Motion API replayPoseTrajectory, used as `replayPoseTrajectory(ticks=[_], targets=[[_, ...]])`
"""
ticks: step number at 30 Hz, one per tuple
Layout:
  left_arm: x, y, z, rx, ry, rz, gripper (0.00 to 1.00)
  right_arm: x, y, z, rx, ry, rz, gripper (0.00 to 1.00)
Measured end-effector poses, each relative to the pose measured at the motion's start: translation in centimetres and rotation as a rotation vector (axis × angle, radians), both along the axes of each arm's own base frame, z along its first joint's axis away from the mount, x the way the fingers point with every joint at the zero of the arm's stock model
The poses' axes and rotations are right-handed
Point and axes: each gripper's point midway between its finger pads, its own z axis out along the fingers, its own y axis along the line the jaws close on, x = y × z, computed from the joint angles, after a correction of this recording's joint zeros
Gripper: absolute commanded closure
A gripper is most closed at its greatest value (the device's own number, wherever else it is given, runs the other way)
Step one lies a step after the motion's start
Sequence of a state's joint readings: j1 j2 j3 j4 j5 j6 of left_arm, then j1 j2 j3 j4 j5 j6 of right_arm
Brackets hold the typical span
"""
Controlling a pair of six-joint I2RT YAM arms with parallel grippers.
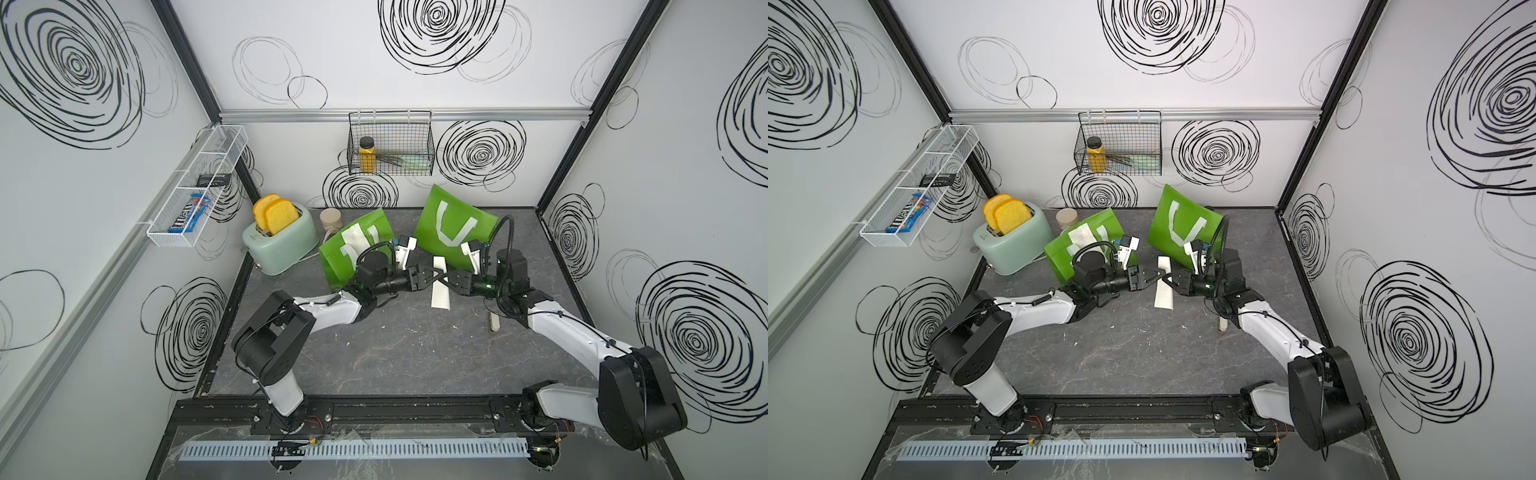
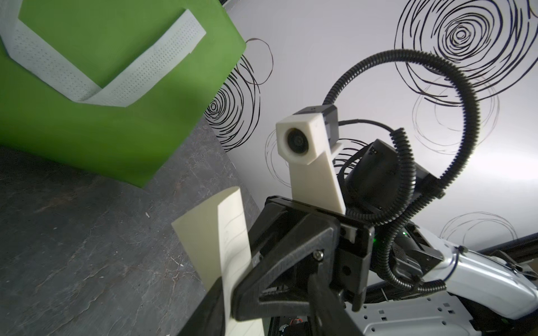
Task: Staple the receipts to the bags
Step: Pick up the receipt from the center of the board.
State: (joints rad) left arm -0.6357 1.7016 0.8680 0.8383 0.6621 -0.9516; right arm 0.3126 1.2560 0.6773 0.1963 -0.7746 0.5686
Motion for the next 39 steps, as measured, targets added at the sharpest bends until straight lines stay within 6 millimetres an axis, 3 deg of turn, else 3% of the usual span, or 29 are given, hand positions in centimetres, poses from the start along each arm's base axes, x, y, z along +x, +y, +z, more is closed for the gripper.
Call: replayPoseTrajectory(ticks=[3,5,7,9,12,16,22,28,36,39], targets=[[0.0,0.0,0.1,-0.002,-0.002,0.000,0.69,-0.3,0.1,0.4,0.004,-0.007,0.006,0.79],[0.0,0.0,0.2,-0.007,-0.004,-0.001,0.75,-0.4,0.1,0.6,0.007,-0.014,0.007,0.79],[0.0,0.0,0.4,-0.012,-0.008,-0.003,0.88,-0.5,0.1,0.9,0.010,-0.021,0.009,0.78],[0.0,0.0,0.5,-0.018,-0.012,-0.002,1.00,-0.6,0.1,1.2,0.013,-0.028,0.011,0.70],[-0.2,0.1,0.8,-0.034,-0.018,-0.005,1.00,-0.7,0.0,1.3,0.013,-0.029,0.010,0.51],[-0.5,0.5,1.7,-0.069,-0.034,-0.014,1.00,-0.9,-0.4,1.8,0.040,-0.013,0.008,0.36],[-0.8,1.4,4.7,-0.162,-0.074,-0.035,1.00,-0.8,-1.9,3.3,0.141,-0.013,-0.007,0.29],[-1.2,1.4,5.5,-0.189,-0.080,-0.053,1.00,-1.7,-1.3,5.1,0.217,-0.023,0.071,0.39],[-1.2,1.5,5.7,-0.197,-0.084,-0.055,1.00,-2.6,-1.1,5.8,0.258,-0.020,0.125,0.71],[-1.3,1.5,5.7,-0.195,-0.083,-0.059,1.00,-2.7,-1.1,5.9,0.263,-0.023,0.130,0.89]])
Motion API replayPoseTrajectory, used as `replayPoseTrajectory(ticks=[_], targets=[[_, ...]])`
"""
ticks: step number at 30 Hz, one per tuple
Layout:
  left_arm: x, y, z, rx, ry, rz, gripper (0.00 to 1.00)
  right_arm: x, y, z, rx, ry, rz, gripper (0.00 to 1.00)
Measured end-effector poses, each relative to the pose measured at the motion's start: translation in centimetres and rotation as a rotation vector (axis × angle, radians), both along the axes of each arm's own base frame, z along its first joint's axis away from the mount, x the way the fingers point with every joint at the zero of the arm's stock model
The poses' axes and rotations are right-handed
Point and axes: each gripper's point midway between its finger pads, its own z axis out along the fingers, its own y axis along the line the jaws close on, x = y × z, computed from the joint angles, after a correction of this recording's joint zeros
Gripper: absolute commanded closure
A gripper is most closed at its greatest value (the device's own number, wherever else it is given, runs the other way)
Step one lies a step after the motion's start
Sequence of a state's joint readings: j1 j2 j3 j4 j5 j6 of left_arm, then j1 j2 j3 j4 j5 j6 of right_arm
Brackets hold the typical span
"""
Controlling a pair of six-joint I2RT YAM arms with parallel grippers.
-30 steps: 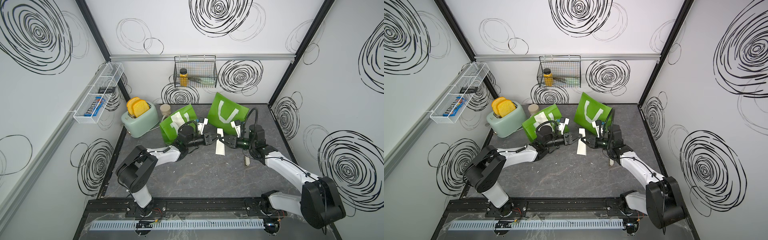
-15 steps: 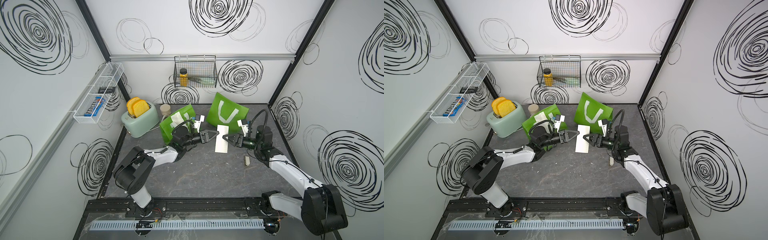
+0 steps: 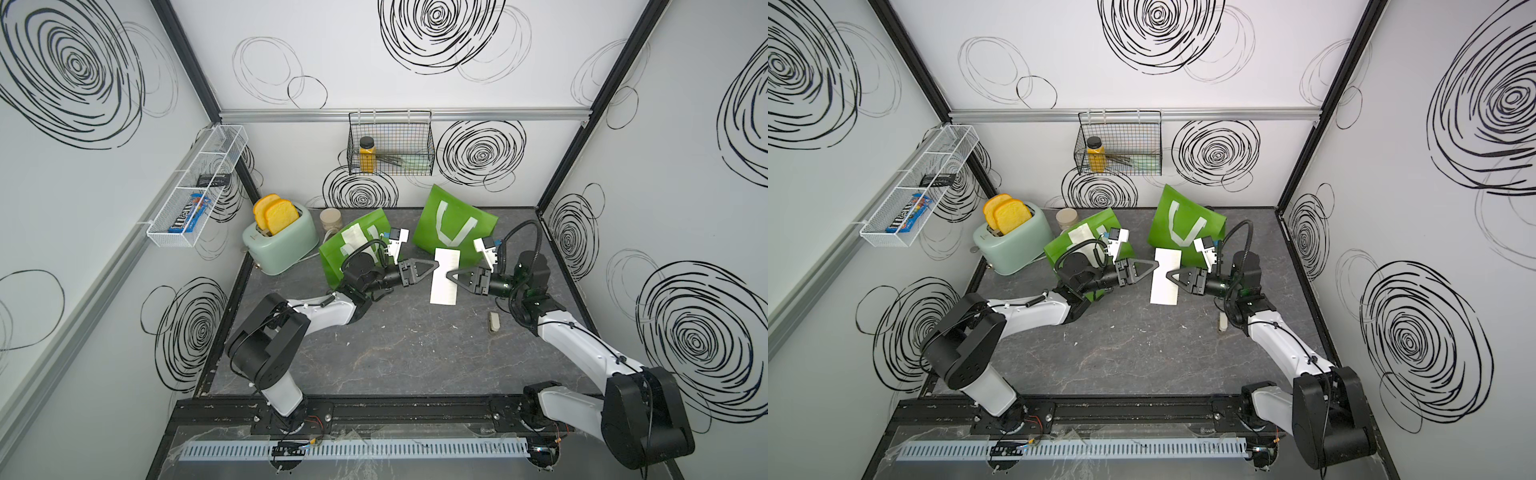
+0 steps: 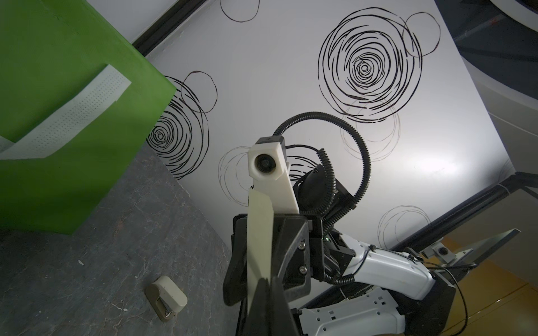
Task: Staple the receipts to the bags
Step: Pick up the receipt from the center of the board.
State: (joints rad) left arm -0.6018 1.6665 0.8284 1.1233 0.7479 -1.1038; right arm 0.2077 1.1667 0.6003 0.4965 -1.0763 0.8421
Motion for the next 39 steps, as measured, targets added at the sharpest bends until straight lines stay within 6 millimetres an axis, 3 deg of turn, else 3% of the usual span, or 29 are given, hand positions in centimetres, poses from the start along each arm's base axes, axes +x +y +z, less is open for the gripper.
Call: replayPoseTrajectory(ticks=[2,4,5,7,10,14,19,21,24,26,28,31,33,35,37,39], targets=[[0.0,0.0,-0.1,0.002,0.000,-0.002,1.00,0.0,0.0,0.1,0.001,-0.003,-0.001,1.00],[0.0,0.0,-0.2,0.009,0.002,-0.003,1.00,0.1,-0.1,0.0,-0.001,-0.003,-0.002,1.00],[0.0,-0.1,-0.4,0.015,0.004,-0.002,0.88,0.1,-0.1,0.0,-0.004,-0.003,-0.003,1.00],[0.1,-0.1,-0.8,0.029,0.004,0.001,0.74,0.2,-0.2,-0.2,-0.016,0.002,-0.013,1.00],[0.5,0.2,-1.8,0.073,0.012,0.016,0.40,1.4,-0.6,0.3,-0.049,-0.011,-0.063,1.00],[2.0,2.3,-2.6,0.158,0.024,0.093,0.02,4.9,-2.6,3.3,-0.107,-0.118,-0.228,1.00],[3.8,6.2,0.4,0.228,-0.070,0.243,0.04,10.4,-5.9,8.2,-0.195,-0.279,-0.491,1.00],[4.4,7.4,1.7,0.252,-0.113,0.302,0.04,13.6,-7.3,10.0,-0.234,-0.310,-0.592,1.00],[5.0,8.3,1.9,0.294,-0.153,0.371,0.04,17.1,-8.6,10.9,-0.271,-0.315,-0.666,1.00],[5.5,8.3,1.4,0.341,-0.171,0.406,0.04,18.6,-9.5,10.2,-0.303,-0.286,-0.706,1.00],[6.2,7.6,1.0,0.389,-0.184,0.424,0.01,18.9,-10.4,9.0,-0.337,-0.247,-0.742,1.00],[8.1,5.5,1.7,0.425,-0.219,0.443,0.07,18.2,-11.4,7.7,-0.373,-0.218,-0.785,1.00],[9.4,3.8,2.2,0.436,-0.244,0.457,0.16,16.8,-12.0,6.9,-0.392,-0.201,-0.807,1.00],[10.9,1.7,2.2,0.461,-0.266,0.463,0.17,14.9,-12.5,6.5,-0.399,-0.192,-0.826,1.00],[12.5,-0.1,1.7,0.491,-0.283,0.473,0.25,13.1,-12.8,6.6,-0.395,-0.190,-0.837,1.00],[14.2,-1.7,0.7,0.525,-0.291,0.483,0.27,11.6,-12.9,7.0,-0.384,-0.198,-0.844,1.00]])
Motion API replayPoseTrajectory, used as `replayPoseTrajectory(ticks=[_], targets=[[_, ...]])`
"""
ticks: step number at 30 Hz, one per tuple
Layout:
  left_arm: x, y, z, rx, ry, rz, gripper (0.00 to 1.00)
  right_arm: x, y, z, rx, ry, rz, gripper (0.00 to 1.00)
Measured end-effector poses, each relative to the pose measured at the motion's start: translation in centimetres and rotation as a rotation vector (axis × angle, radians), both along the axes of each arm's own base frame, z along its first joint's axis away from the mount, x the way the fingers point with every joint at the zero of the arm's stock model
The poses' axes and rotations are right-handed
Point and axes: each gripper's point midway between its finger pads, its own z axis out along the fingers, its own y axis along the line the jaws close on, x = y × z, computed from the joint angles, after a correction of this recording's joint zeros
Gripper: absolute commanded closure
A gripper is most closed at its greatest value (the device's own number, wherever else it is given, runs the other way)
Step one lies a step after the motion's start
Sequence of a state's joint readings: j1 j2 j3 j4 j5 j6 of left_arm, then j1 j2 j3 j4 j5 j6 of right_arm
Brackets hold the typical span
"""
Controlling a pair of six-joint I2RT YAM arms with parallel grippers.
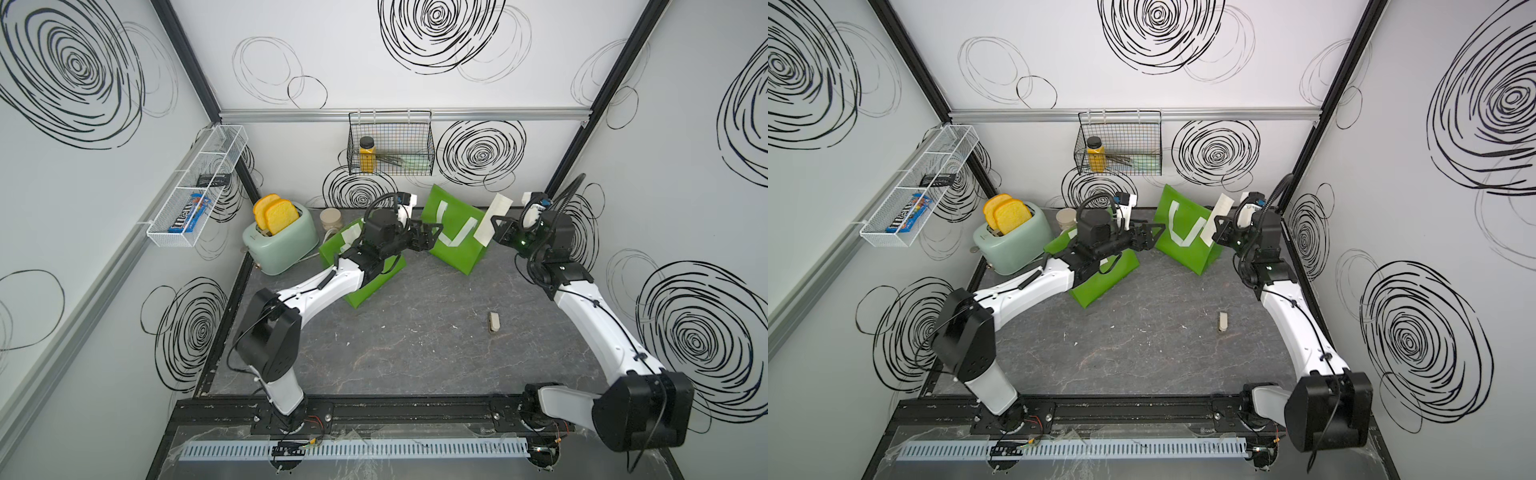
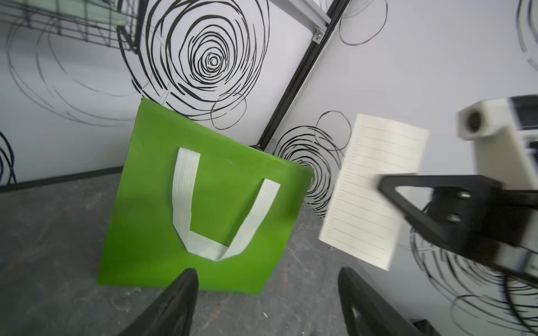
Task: Staple the receipts to the bags
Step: Pick up the receipt from the center of the board, then move the takeout bag to the center of the board.
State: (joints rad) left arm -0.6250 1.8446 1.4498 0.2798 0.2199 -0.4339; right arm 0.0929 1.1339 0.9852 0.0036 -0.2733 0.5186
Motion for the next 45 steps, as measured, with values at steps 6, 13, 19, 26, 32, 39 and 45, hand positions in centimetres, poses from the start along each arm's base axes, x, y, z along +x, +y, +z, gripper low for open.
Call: replayPoseTrajectory(ticks=[6,13,19,26,32,39,45], targets=[[4.2,-2.4,-4.9,0.111,0.034,0.071,0.30,-3.7,0.8,0.4,0.038,-0.021,0.025,1.00],[8.2,-3.1,-8.8,0.207,0.044,0.166,0.35,-6.2,1.7,-0.7,0.070,0.008,0.052,1.00],[10.7,-4.1,-9.4,0.233,0.017,0.199,0.55,-7.2,1.5,-0.6,0.068,0.007,0.048,1.00],[11.3,-3.7,-11.0,0.293,0.023,0.220,1.00,-7.5,1.3,-2.0,0.048,0.027,0.042,1.00],[8.3,-1.9,-12.0,0.360,0.061,0.253,1.00,-6.6,1.6,-5.0,0.004,0.082,0.053,1.00],[1.9,-2.3,-7.2,0.344,0.037,0.230,1.00,-4.7,1.9,-8.0,-0.060,0.140,0.070,1.00],[-2.9,-3.5,-2.6,0.284,0.008,0.211,1.00,-4.1,1.8,-9.0,-0.111,0.151,0.074,1.00]])
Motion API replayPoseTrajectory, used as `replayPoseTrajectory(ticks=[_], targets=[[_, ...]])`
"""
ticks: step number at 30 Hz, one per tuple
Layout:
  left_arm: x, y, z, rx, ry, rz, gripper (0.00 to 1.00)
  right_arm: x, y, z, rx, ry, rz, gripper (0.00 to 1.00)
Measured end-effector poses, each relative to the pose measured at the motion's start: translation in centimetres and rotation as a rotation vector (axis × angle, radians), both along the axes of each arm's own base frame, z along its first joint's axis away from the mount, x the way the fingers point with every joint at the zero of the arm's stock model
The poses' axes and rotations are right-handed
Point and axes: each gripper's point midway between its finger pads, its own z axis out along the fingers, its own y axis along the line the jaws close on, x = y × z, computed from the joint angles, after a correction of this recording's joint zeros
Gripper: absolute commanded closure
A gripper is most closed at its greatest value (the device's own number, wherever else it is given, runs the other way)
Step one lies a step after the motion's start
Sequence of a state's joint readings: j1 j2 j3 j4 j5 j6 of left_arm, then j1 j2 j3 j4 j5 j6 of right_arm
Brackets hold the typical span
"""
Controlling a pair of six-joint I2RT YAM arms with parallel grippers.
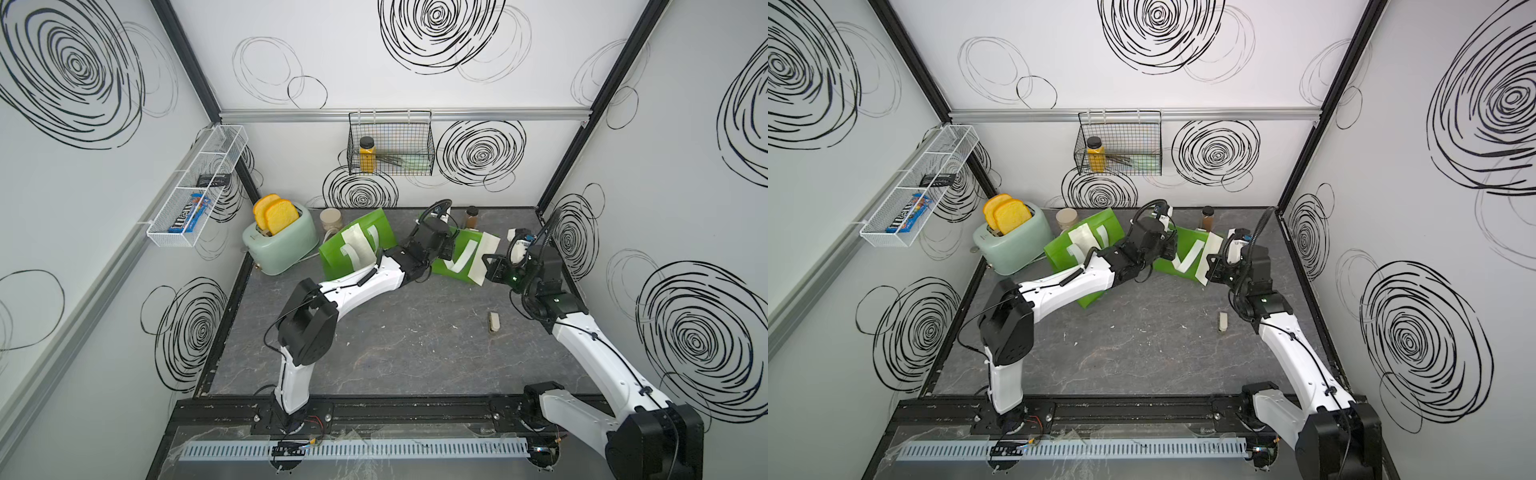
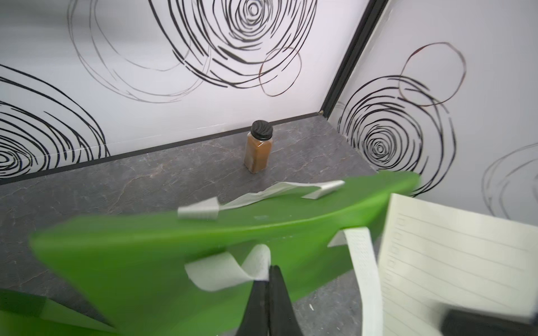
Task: Staple the receipts to the bags
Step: Move the takeout bag to the center of the board, then adjust the takeout bag at the center of the board.
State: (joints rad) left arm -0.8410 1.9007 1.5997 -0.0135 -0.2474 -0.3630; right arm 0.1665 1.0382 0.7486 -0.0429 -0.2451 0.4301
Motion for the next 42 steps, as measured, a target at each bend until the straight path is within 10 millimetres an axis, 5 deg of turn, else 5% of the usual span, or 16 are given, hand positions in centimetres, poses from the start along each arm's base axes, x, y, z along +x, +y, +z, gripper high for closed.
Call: replayPoseTrajectory(ticks=[10,17,21,27,31,36,42], targets=[[-8.3,2.2,-2.1,0.073,0.089,-0.004,1.00,-0.6,2.2,1.0,-0.016,-0.054,0.101,1.00],[-10.7,5.5,-3.8,0.091,0.124,0.016,1.00,-1.7,3.2,1.7,-0.020,-0.088,0.148,1.00],[-11.7,4.3,-3.7,0.071,0.134,-0.036,0.42,-1.7,2.7,1.4,-0.038,-0.079,0.123,1.00],[-13.3,2.8,-2.1,0.050,0.156,-0.143,0.26,-1.5,1.8,0.4,-0.066,-0.057,0.077,1.00],[-11.6,4.0,2.9,0.008,0.089,-0.156,0.20,-1.6,1.5,-0.5,-0.075,-0.035,0.064,1.00],[-5.6,8.4,9.0,-0.052,-0.038,-0.076,0.12,-1.8,1.5,-1.2,-0.074,-0.020,0.060,1.00],[2.4,10.8,9.9,-0.097,-0.073,-0.041,0.10,-2.1,1.5,-2.2,-0.061,0.009,0.059,1.00]])
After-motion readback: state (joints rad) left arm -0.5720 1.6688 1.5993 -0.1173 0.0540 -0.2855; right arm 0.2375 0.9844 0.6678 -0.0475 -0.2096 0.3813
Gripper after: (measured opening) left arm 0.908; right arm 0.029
